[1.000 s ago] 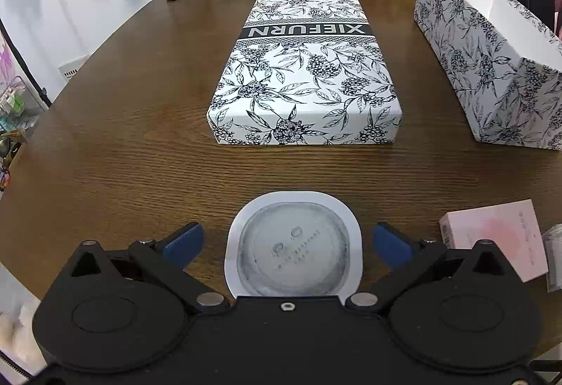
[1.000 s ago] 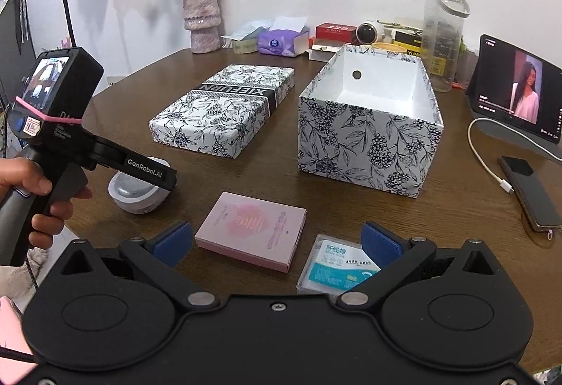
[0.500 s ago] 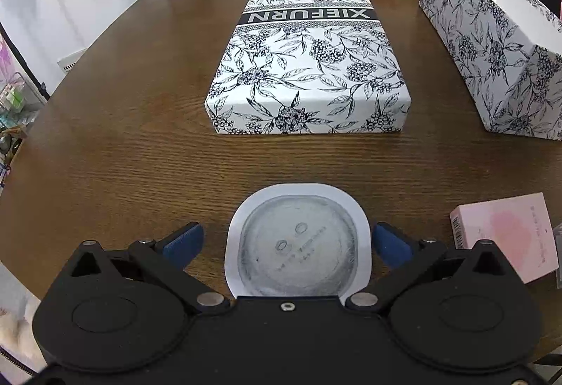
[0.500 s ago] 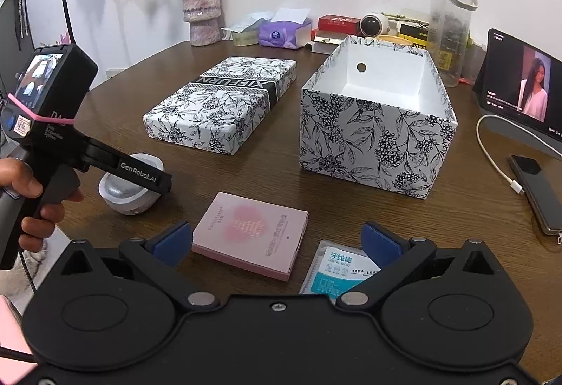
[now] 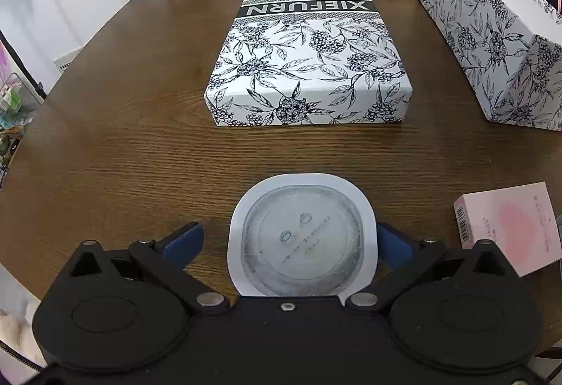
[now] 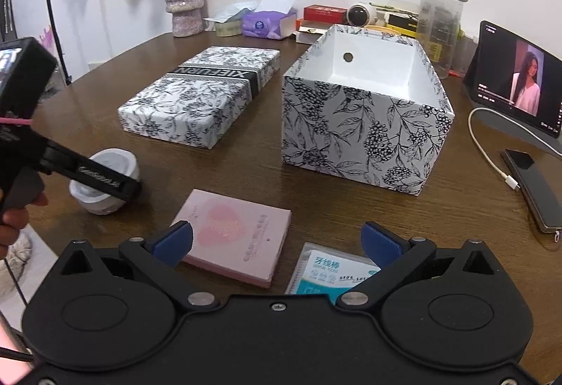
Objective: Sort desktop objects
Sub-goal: 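Close the left gripper on the white round compact case, then lift the compact case with the left gripper over the open floral box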
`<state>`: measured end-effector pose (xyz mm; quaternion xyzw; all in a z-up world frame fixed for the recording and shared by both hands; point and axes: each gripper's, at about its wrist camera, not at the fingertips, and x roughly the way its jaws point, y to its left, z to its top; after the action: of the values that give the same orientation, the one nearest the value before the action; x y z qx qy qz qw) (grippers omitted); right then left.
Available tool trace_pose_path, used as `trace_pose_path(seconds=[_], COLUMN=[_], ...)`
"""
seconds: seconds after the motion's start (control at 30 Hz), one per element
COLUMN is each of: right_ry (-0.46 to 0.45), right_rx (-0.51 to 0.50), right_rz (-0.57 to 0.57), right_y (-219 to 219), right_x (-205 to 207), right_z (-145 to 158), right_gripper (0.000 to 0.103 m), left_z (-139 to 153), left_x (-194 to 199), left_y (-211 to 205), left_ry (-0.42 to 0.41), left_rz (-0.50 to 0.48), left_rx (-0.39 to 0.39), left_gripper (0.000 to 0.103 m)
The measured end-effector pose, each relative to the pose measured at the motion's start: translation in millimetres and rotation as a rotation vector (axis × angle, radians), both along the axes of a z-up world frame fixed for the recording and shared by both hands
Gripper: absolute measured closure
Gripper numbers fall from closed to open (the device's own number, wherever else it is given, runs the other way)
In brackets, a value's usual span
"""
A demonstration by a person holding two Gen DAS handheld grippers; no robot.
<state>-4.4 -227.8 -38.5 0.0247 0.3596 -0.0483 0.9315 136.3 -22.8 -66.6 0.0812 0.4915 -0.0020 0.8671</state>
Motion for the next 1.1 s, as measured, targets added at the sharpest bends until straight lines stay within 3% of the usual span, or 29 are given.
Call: trace_pose_path(seconds=[0.33, 0.77, 1.1], right_ry=[0.008, 0.049, 0.043], right_rx=[-0.014, -0.035, -0.032], right_rz=[-0.015, -0.002, 0.080], right_y=[2, 8, 23], right_x=[5, 8, 18], right_z=[-7, -3, 2], right_gripper=[0.000, 0.000, 0.000], left_z=[-2, -3, -3], left_x=[-2, 1, 2], left_y=[1, 4, 4], left_ry=[0.003, 0.036, 0.041], left_rz=[-0.017, -0.054, -0.116], left_rx=[-0.009, -0.072, -0.072], left_gripper=[0.002, 0.023, 0.023])
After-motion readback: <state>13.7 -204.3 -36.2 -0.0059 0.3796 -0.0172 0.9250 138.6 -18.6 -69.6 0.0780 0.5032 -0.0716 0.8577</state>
